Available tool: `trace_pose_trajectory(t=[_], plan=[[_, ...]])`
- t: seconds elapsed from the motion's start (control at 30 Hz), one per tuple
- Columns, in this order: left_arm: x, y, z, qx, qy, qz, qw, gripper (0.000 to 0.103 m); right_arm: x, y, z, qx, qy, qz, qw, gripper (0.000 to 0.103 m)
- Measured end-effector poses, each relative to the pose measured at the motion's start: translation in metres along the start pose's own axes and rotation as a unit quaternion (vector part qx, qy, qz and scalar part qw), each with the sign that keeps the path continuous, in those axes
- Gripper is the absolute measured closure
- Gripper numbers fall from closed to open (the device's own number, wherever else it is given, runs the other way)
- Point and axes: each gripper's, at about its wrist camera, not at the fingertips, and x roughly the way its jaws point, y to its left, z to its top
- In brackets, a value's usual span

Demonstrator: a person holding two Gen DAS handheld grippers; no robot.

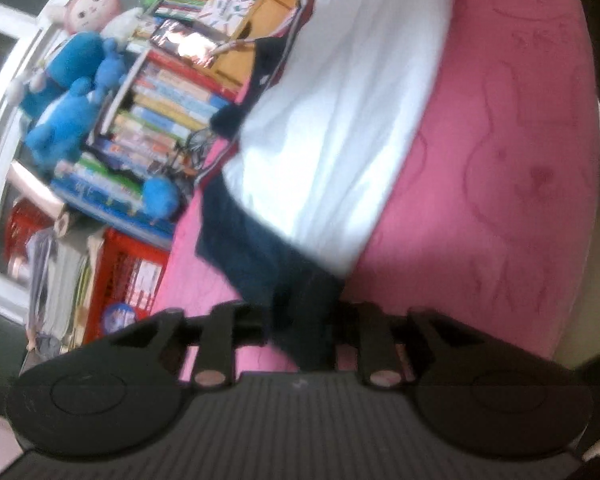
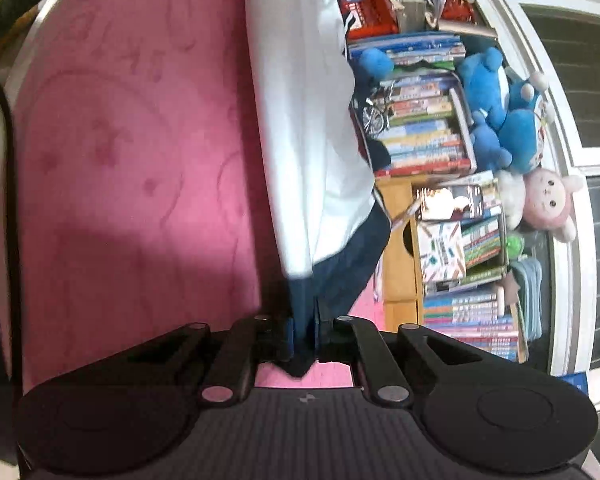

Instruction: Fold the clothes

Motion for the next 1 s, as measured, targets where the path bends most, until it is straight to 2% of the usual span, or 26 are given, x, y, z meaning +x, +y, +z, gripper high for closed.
trace_pose_trajectory(t=[0.07, 0.17, 0.23, 0.3, 0.4, 0.47, 0.5, 0.53, 0.6, 0.67, 0.73, 0.77, 0.83, 0.87, 0.9, 0.93, 0.97, 1.0], plan=[[-0.006, 0.008, -0.014, -0.034, 0.019, 0.010, 0.9992, 0.049, -0.007, 0.000, -0.005, 0.012, 0.000, 0.001, 1.000, 0.086], [-0.013, 0.021, -0.041, -0.103, 0.064, 0.018, 0.9924, 0.046, -0.026, 0.000, -0.013, 0.057, 0.022, 0.002, 0.998, 0.074], [-0.018, 0.037, -0.059, -0.173, 0.089, 0.022, 0.9806, 0.046, -0.039, -0.006, -0.021, 0.115, 0.043, 0.009, 0.992, 0.063], [-0.022, 0.056, -0.073, -0.253, 0.098, 0.025, 0.9622, 0.046, -0.050, -0.020, -0.031, 0.187, 0.058, 0.029, 0.980, 0.052], [-0.028, 0.087, -0.075, -0.381, 0.076, 0.025, 0.9210, 0.047, -0.062, -0.046, -0.037, 0.291, 0.056, 0.036, 0.954, 0.051], [-0.027, 0.099, -0.057, -0.438, 0.027, -0.004, 0.8986, 0.047, -0.064, -0.070, -0.033, 0.384, 0.019, 0.037, 0.922, 0.047], [-0.023, 0.102, -0.045, -0.455, 0.000, -0.021, 0.8905, 0.047, -0.063, -0.081, -0.030, 0.430, -0.004, 0.039, 0.902, 0.041], [-0.016, 0.100, -0.029, -0.461, -0.025, -0.040, 0.8861, 0.047, -0.052, -0.090, -0.022, 0.465, -0.019, 0.045, 0.884, 0.039], [0.003, 0.090, 0.005, -0.462, -0.057, -0.072, 0.8823, 0.047, -0.030, -0.106, -0.004, 0.528, -0.047, 0.059, 0.846, 0.039], [0.027, 0.079, 0.037, -0.455, -0.074, -0.097, 0.8820, 0.047, 0.000, -0.117, 0.016, 0.555, -0.059, 0.082, 0.826, 0.039], [0.057, 0.073, 0.057, -0.459, -0.070, -0.112, 0.8789, 0.047, 0.034, -0.125, 0.040, 0.576, -0.068, 0.106, 0.808, 0.039], [0.072, 0.071, 0.063, -0.465, -0.060, -0.114, 0.8760, 0.047, 0.051, -0.129, 0.049, 0.584, -0.066, 0.119, 0.800, 0.039], [0.100, 0.067, 0.072, -0.470, -0.031, -0.104, 0.8759, 0.050, 0.084, -0.133, 0.057, 0.600, -0.052, 0.142, 0.786, 0.039], [0.112, 0.064, 0.073, -0.468, -0.020, -0.093, 0.8784, 0.050, 0.098, -0.134, 0.057, 0.607, -0.040, 0.152, 0.779, 0.039], [0.119, 0.062, 0.074, -0.459, -0.014, -0.076, 0.8853, 0.050, 0.113, -0.134, 0.057, 0.615, -0.028, 0.162, 0.771, 0.039], [0.126, 0.059, 0.072, -0.443, -0.009, -0.057, 0.8948, 0.049, 0.128, -0.134, 0.053, 0.619, -0.008, 0.164, 0.768, 0.042], [0.132, 0.060, 0.070, -0.440, -0.007, -0.054, 0.8961, 0.049, 0.137, -0.129, 0.048, 0.618, 0.009, 0.164, 0.769, 0.044], [0.135, 0.063, 0.066, -0.451, -0.007, -0.063, 0.8901, 0.049, 0.142, -0.124, 0.042, 0.610, 0.016, 0.161, 0.776, 0.048]])
